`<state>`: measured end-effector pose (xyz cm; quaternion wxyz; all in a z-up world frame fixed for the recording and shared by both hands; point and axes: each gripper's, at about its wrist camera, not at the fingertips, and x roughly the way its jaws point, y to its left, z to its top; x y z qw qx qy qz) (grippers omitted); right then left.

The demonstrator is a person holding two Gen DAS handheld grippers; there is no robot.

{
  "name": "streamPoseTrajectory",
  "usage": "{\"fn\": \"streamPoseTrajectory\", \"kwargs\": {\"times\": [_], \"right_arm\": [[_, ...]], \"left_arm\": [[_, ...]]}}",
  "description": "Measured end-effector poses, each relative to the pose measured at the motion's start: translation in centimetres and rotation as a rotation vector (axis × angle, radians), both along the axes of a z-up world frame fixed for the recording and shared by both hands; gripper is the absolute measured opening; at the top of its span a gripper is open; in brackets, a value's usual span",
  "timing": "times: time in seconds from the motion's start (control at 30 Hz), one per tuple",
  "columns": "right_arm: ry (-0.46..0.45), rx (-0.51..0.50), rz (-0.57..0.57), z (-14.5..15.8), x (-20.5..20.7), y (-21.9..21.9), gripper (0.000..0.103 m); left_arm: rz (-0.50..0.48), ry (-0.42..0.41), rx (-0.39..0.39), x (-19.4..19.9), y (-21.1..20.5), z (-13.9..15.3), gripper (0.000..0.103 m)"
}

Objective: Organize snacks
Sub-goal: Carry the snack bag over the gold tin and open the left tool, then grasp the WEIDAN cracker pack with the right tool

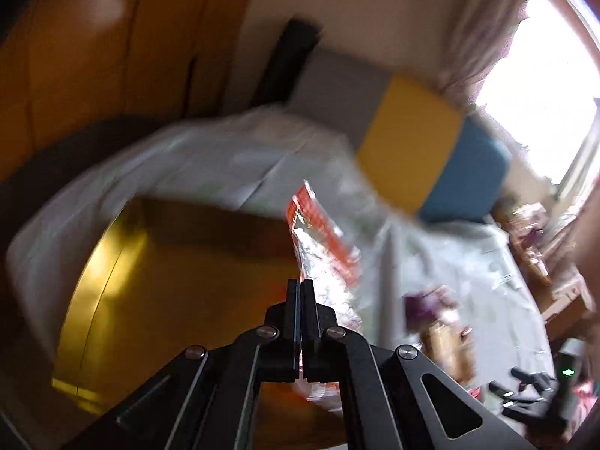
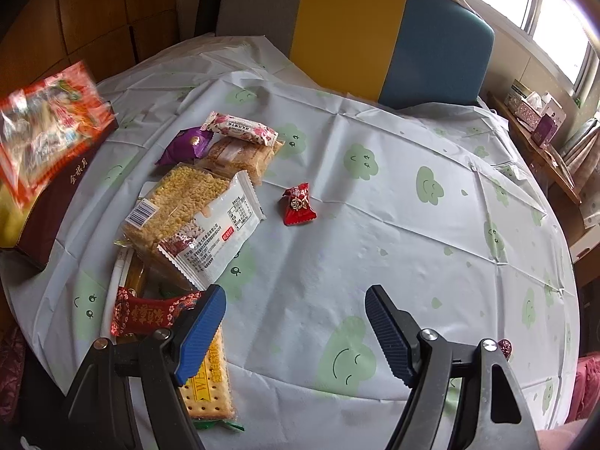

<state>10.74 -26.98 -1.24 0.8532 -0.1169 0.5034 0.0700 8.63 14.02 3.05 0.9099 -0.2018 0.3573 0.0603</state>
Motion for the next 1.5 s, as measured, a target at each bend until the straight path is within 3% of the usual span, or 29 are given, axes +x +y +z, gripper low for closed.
{"fn": "streamPoseTrajectory", "kwargs": {"times": [0.07, 0.23, 0.4, 0.6, 0.8, 0.93, 1.37, 1.43, 1.5], "right_arm": [[0.004, -0.003, -0.002, -0.1, 0.0, 0.1, 0.078], [0.016, -0.015, -0.002, -0.5, 0.0, 0.3, 0.078], [0.025, -0.017, -0.006, -0.7, -0.1, 0.4, 0.078], [0.043, -0.01, -0.008, -1.0, 0.0, 0.5, 0.078], [0.054, 0.03, -0.011, -1.0, 0.0, 0.4, 0.078], [0.092, 0.117, 0.017, -0.9, -0.2, 0.6, 0.078], [0.118, 0.148, 0.011, -1.3, -0.7, 0.9, 0.078], [0.129, 0.136, 0.013, -1.6, -0.7, 1.1, 0.065], [0.133, 0.133, 0.016, -1.6, -0.8, 1.4, 0.065]], "left_arm": [[0.038, 0.053, -0.002, 0.0, 0.9, -1.6, 0.0], [0.14, 0.169, 0.09, 0.1, 2.2, -4.5, 0.0], [0.186, 0.269, 0.085, -0.3, 3.4, -7.2, 0.001], [0.185, 0.221, 0.085, -1.0, 2.9, -6.3, 0.012], [0.114, 0.117, 0.153, -2.4, -0.1, -3.4, 0.018], [0.04, 0.073, 0.18, -2.9, -2.3, -2.0, 0.021], [-0.217, 0.061, 0.181, -4.2, -8.9, -2.5, 0.021], [-0.261, 0.059, 0.18, -4.6, -10.0, -2.6, 0.021], [-0.308, 0.052, 0.187, -4.9, -11.1, -2.8, 0.021]]}}
